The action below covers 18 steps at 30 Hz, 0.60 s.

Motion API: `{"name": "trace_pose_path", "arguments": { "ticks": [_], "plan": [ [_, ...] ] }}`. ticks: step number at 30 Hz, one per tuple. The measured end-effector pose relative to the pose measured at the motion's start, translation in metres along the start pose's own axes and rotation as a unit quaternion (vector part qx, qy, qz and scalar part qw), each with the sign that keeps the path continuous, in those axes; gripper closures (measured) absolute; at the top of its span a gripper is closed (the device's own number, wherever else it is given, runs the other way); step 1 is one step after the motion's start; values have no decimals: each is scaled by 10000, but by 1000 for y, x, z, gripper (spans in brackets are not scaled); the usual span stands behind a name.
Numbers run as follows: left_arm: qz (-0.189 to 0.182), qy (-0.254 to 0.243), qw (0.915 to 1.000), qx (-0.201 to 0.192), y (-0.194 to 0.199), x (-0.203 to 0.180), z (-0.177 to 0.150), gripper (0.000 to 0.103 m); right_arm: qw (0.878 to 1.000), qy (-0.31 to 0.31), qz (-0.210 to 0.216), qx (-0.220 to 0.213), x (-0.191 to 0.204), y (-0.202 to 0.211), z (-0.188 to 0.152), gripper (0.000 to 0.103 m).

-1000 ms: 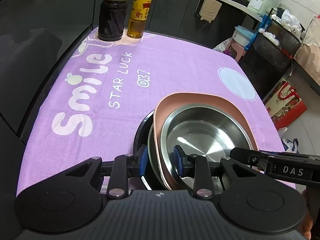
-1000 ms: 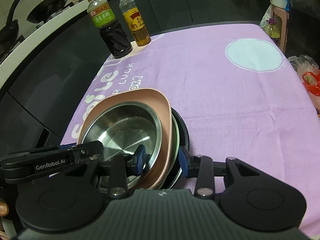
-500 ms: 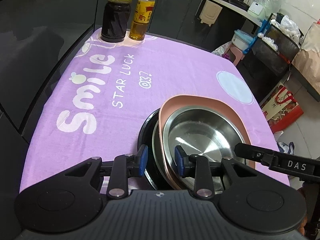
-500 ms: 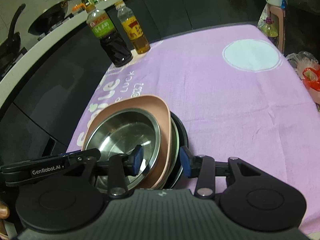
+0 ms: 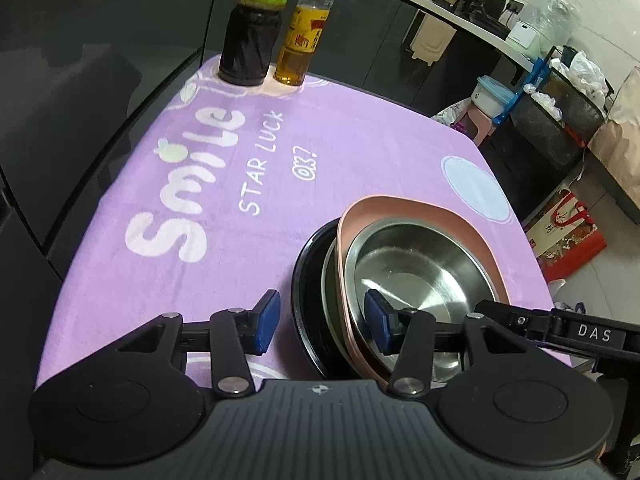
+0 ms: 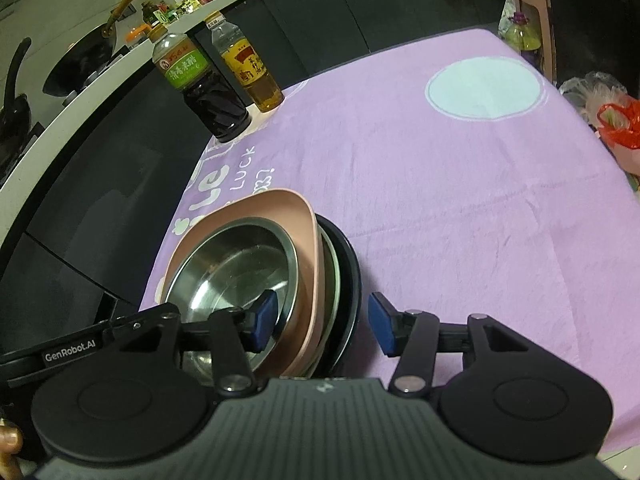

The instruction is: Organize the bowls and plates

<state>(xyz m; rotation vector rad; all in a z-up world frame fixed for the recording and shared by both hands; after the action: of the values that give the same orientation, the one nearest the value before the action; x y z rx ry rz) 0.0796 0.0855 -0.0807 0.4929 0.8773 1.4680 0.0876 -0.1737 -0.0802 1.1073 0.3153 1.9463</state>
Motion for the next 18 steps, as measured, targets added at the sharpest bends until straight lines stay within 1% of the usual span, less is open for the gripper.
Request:
{"name": "trace_pose_path", "arguments": {
  "ticks": [12,16,18],
  "plan": [
    [-199,124,9993,276,-15,-3,-5,57,9995,-242,148,119,-7,-7,-2,48],
    [-226,138,9993,264,-17,-3,-4,56,9993,-277,172,166,-8,-10,-2,48],
    [-230,162,9993,255,-17,-2,-4,53,9992,-289,173,193,-9,-11,-2,48]
  ]
}}
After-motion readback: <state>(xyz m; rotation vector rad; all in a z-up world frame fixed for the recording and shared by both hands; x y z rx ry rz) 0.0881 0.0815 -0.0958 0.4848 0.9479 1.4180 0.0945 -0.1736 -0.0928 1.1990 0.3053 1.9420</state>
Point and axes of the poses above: each gripper's, at about its wrist camera, not at the fingertips, and y roughly against the way its jaws point, x to its left, z to its top, the point moved 5 cm from there along -y, roughly the way its jaws point, and after that the axes turned 9 degrees about z, right-handed, at the moved point
